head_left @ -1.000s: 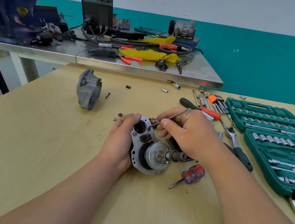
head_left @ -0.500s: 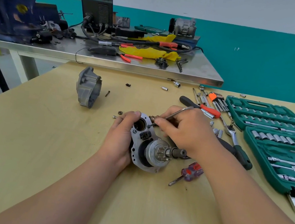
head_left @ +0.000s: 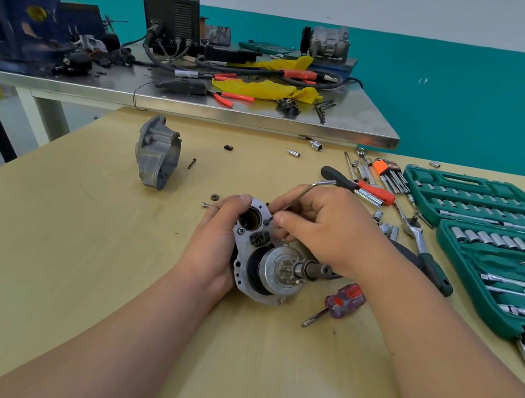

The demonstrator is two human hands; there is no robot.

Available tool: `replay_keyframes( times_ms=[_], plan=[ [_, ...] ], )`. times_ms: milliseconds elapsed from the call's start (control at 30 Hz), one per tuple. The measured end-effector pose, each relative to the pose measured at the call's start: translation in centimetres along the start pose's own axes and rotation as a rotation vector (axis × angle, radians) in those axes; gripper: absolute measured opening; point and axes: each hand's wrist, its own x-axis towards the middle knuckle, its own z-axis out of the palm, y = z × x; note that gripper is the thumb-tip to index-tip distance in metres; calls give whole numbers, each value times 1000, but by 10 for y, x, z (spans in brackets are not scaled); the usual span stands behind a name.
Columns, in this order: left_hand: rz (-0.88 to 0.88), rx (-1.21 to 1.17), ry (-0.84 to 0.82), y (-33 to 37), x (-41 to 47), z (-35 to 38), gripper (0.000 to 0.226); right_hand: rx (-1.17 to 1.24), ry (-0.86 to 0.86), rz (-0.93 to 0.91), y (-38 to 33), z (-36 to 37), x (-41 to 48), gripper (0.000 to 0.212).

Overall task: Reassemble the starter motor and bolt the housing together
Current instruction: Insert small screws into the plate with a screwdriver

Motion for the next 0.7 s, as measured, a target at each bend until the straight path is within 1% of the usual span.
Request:
replay_keyframes(
  times_ms=[67, 167, 200, 267, 333, 400, 467, 533, 567, 633, 700],
  plan=[
    [-9, 7, -5, 0, 0, 0, 64, -99, 63, -20, 1, 1, -1, 19],
    [-14, 16, -1, 1, -1, 1, 64, -300, 207, -111, 5, 10, 0, 33],
    [-10, 15, 5, 0, -1, 0, 64, -327, 240, -128, 5, 13, 1, 35],
    [-3, 13, 8, 0, -1, 0, 63, -318, 273, -114, 6, 16, 3, 29],
    [-11, 2, -11, 0, -2, 1, 62, -233, 219, -73, 6, 13, 3, 21],
    [-15, -12, -33, 0, -2, 2, 66, -142, 115, -47, 6, 10, 2, 23],
    [-6, -10, -45, 1, -2, 3, 77, -102, 37, -31, 5, 8, 2, 24],
    [4, 9, -50, 1, -4, 4, 84, -62, 6, -9, 4, 6, 2, 28],
    [3, 15, -49, 2, -4, 4, 84, -64, 6, 1, 5, 6, 2, 29],
    [-3, 13, -39, 1, -3, 2, 75, -133, 20, -7, 5, 6, 2, 28],
    [-11, 21, -20, 2, -1, 1, 65, -223, 52, -44, 6, 8, 1, 19]
  ],
)
